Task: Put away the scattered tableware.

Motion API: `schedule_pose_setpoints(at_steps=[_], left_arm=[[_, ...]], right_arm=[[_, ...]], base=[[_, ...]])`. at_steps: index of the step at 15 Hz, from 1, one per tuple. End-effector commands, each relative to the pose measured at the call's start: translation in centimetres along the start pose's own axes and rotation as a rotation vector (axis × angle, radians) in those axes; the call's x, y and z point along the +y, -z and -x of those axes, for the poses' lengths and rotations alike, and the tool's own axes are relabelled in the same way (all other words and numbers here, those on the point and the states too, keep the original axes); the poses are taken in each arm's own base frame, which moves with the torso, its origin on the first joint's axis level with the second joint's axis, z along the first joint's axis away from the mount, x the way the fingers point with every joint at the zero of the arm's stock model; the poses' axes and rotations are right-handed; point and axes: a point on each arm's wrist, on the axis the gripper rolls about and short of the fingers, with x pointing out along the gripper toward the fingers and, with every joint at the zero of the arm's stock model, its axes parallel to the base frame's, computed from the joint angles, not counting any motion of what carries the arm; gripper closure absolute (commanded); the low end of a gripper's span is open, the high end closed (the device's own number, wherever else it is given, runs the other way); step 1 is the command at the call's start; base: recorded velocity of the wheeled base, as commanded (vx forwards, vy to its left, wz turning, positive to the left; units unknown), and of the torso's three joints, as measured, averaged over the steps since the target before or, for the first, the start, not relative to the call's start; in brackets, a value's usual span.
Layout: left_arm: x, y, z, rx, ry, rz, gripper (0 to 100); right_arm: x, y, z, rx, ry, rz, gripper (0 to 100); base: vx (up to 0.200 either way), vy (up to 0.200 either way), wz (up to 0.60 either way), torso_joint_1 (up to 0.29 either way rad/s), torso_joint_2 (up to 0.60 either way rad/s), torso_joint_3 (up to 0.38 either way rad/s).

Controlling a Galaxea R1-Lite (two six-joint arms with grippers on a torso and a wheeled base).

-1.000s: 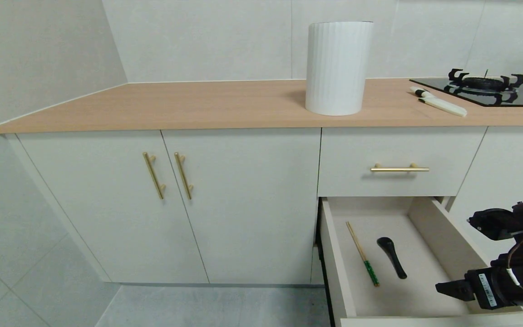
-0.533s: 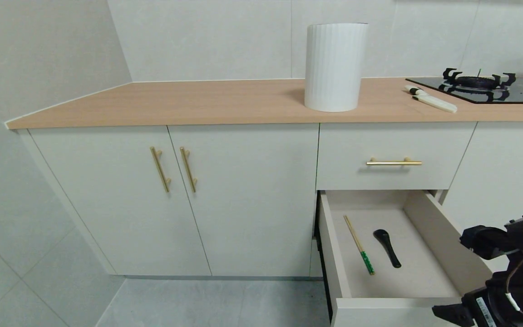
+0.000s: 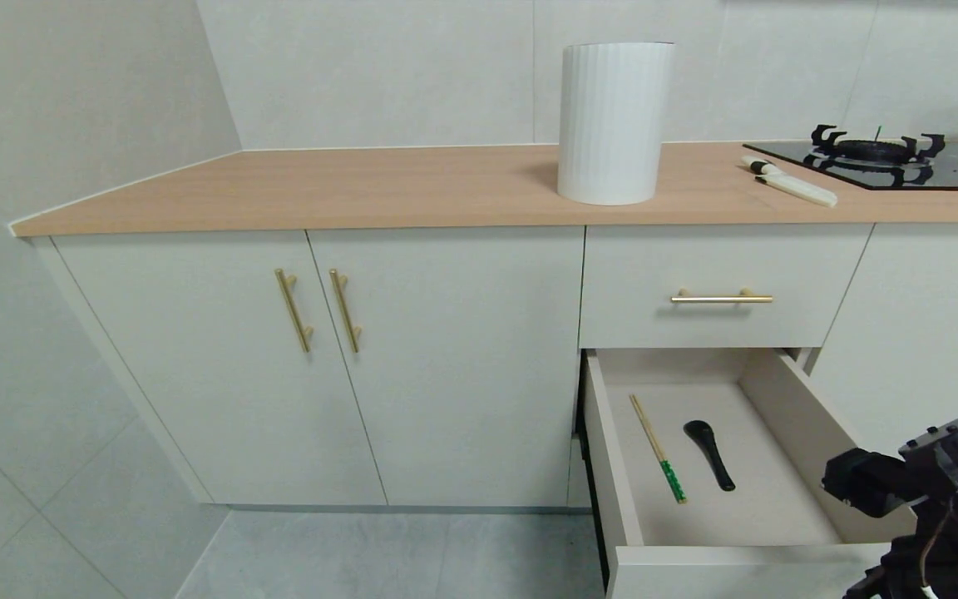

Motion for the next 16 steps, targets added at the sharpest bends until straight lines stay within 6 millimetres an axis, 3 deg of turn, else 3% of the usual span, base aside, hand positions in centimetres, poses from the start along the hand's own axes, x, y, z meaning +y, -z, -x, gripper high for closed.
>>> schedule_pose_setpoints(at_steps=[1, 7, 16], left_arm=[[0.0, 0.0, 0.0, 0.001, 0.000, 0.000, 0], [0.0, 0.0, 0.0, 0.001, 0.000, 0.000, 0], [0.0, 0.0, 0.0, 0.001, 0.000, 0.000, 0]], right_arm=[[0.1, 0.0, -0.8, 0.043, -0.001, 0.006, 0], [-0.3, -0.7, -3.3, 0.129, 0.051, -0.030, 0], [-0.6, -2.8, -7.2, 0.065, 0.171, -0.177, 0]], base=[[0.000, 0.000, 0.00, 0.000, 0.00, 0.000], [0.000, 0.000, 0.00, 0.000, 0.00, 0.000], [0.000, 0.000, 0.00, 0.000, 0.00, 0.000]])
